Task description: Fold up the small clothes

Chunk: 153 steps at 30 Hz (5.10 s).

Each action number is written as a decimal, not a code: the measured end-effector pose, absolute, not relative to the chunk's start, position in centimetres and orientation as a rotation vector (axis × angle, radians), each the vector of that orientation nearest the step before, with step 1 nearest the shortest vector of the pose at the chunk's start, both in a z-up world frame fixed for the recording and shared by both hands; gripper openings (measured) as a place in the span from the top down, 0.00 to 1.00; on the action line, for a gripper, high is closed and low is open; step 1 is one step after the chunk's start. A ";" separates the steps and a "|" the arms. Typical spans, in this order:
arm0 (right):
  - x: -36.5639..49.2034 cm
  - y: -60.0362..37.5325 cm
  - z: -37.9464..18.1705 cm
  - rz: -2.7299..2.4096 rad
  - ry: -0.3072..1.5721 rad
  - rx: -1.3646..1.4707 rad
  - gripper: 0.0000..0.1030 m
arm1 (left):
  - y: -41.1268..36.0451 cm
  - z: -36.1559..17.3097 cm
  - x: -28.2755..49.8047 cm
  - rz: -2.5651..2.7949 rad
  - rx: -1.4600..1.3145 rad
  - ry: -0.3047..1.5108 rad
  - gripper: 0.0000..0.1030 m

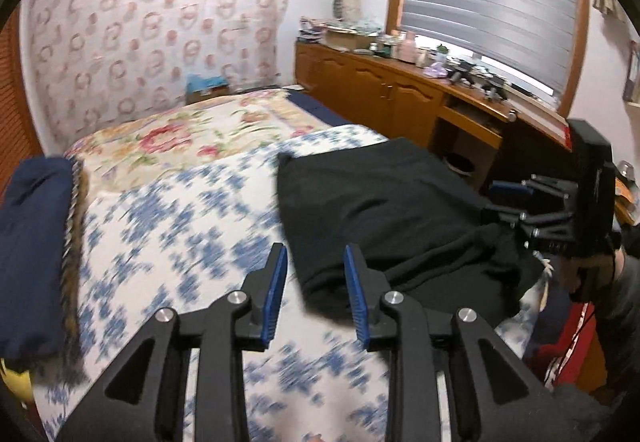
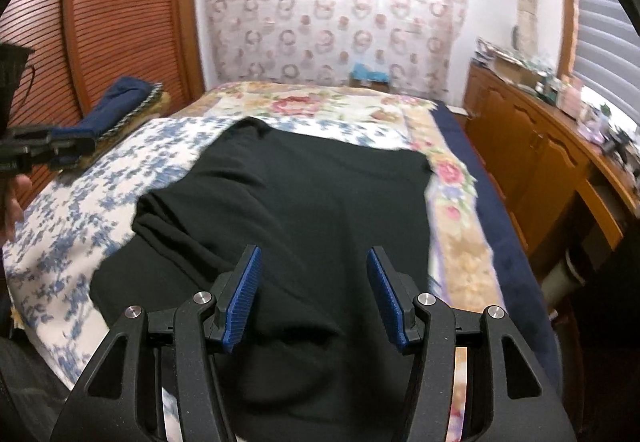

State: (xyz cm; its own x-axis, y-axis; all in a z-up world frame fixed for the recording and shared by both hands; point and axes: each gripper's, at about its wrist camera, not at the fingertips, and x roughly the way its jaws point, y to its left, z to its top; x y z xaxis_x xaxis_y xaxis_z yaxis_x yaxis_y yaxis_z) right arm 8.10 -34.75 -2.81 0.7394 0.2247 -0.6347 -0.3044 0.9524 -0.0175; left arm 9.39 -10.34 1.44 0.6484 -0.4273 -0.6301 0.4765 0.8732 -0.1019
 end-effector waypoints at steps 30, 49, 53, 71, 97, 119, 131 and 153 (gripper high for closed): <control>14.8 -17.9 -5.6 0.645 0.833 -0.357 0.46 | -1.0 -0.8 8.0 -0.296 -0.015 0.672 0.72; 15.1 -16.0 -8.1 0.630 0.861 -0.495 0.54 | -1.8 -1.4 7.6 -0.311 -0.010 0.682 0.72; 15.2 -16.1 -8.0 0.622 0.857 -0.500 0.71 | -2.1 -1.4 7.5 -0.312 -0.005 0.685 0.72; 18.1 -24.9 1.3 0.359 0.644 -0.492 0.92 | -3.1 -0.9 6.8 -0.358 -0.006 0.682 0.71; 23.1 -38.7 -1.8 0.008 0.770 -0.298 0.70 | -8.7 -2.1 6.2 -0.490 0.051 0.739 0.71; 4.8 -31.6 -4.4 0.320 0.797 -0.184 0.57 | -14.9 -5.6 5.1 -0.576 0.120 0.827 0.71; 3.3 -32.6 -6.5 0.325 0.853 -0.210 0.73 | -15.3 -6.4 4.7 -0.580 0.114 0.845 0.71; -0.6 -37.7 -4.3 0.075 0.836 -0.155 0.77 | -16.2 -6.7 3.7 -0.619 0.104 0.865 0.71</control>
State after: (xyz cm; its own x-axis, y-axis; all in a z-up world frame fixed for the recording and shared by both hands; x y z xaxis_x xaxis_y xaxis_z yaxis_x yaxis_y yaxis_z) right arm -0.56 -37.71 -4.27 0.6686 0.0049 -0.7436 -0.1271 0.9860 -0.1077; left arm 3.72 -16.21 -6.70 0.4862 -0.4663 -0.7390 0.5484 0.8213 -0.1574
